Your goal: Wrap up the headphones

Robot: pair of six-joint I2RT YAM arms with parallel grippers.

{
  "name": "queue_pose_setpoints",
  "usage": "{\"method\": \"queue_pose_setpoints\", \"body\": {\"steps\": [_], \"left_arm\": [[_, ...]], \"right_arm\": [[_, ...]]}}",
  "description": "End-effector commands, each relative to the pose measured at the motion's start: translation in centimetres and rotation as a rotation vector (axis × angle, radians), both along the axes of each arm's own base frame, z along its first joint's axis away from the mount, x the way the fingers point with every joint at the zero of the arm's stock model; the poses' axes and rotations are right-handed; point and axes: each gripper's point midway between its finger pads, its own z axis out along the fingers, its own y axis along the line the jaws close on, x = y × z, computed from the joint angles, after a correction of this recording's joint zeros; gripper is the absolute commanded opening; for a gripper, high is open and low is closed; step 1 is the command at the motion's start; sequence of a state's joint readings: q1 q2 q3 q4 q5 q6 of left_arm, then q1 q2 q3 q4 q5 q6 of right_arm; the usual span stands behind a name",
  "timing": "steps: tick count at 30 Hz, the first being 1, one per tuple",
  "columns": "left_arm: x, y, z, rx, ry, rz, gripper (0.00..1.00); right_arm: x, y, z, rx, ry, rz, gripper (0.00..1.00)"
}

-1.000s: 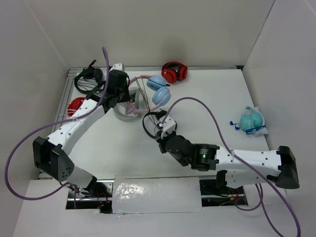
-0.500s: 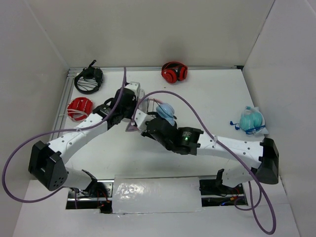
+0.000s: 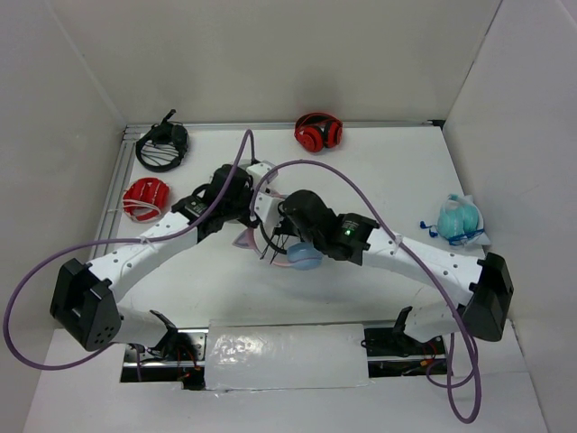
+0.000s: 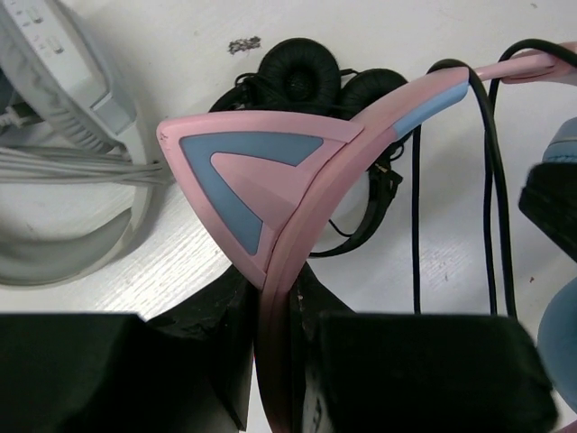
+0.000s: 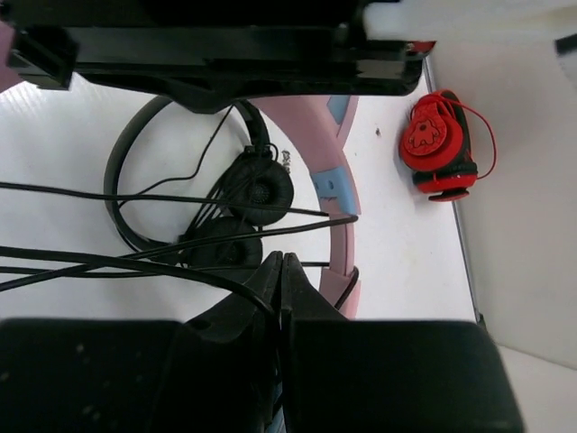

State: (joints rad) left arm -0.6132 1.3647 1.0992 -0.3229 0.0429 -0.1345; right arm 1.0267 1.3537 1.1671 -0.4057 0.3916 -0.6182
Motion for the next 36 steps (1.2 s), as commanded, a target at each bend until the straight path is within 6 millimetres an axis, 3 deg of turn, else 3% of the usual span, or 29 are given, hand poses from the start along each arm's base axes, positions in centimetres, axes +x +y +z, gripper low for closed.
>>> {"method": "queue_pose_setpoints", "body": {"steps": [1, 4, 11, 19, 25, 29, 36], "left_arm": [[-1.7, -2.4, 1.8, -0.095, -0.032, -0.173, 0.00], [-2.4, -2.9, 1.9, -0.114, -0.048, -0.222, 0.00], [-2.5, -3.3, 1.0, -0.098, -0.011, -0.242, 0.00], [-1.7, -3.1, -0.8, -0.059, 0.040, -0.196, 0.00], [-1.5, -3.3, -0.8, -0.062, 0.052, -0.191, 0.00], [-1.9, -3.2, -0.5, -0.066, 0.050, -0.196, 0.00], [-2.3, -3.0, -0.1, -0.072, 0.031, -0.200, 0.00]], "right_arm": [[1.8, -1.8, 4.2, 0.075, -0.090, -0.030, 0.07], [1.9, -2.4, 4.7, 0.099, -0.075, -0.003, 0.10], [-0.4, -0.7, 4.0, 0.109, -0.021, 0.172, 0.14], [0.9, -0.9, 4.9, 0.068, -0.043, 0.126, 0.24], [1.2, -0.4, 5.2, 0.151, -0.074, 0.108, 0.29], [2.2, -0.6, 7.7, 0.219, -0.151, 0.082, 0.28], [3.7, -2.9, 6.5, 0.180, -0.068, 0.059, 0.39]]}}
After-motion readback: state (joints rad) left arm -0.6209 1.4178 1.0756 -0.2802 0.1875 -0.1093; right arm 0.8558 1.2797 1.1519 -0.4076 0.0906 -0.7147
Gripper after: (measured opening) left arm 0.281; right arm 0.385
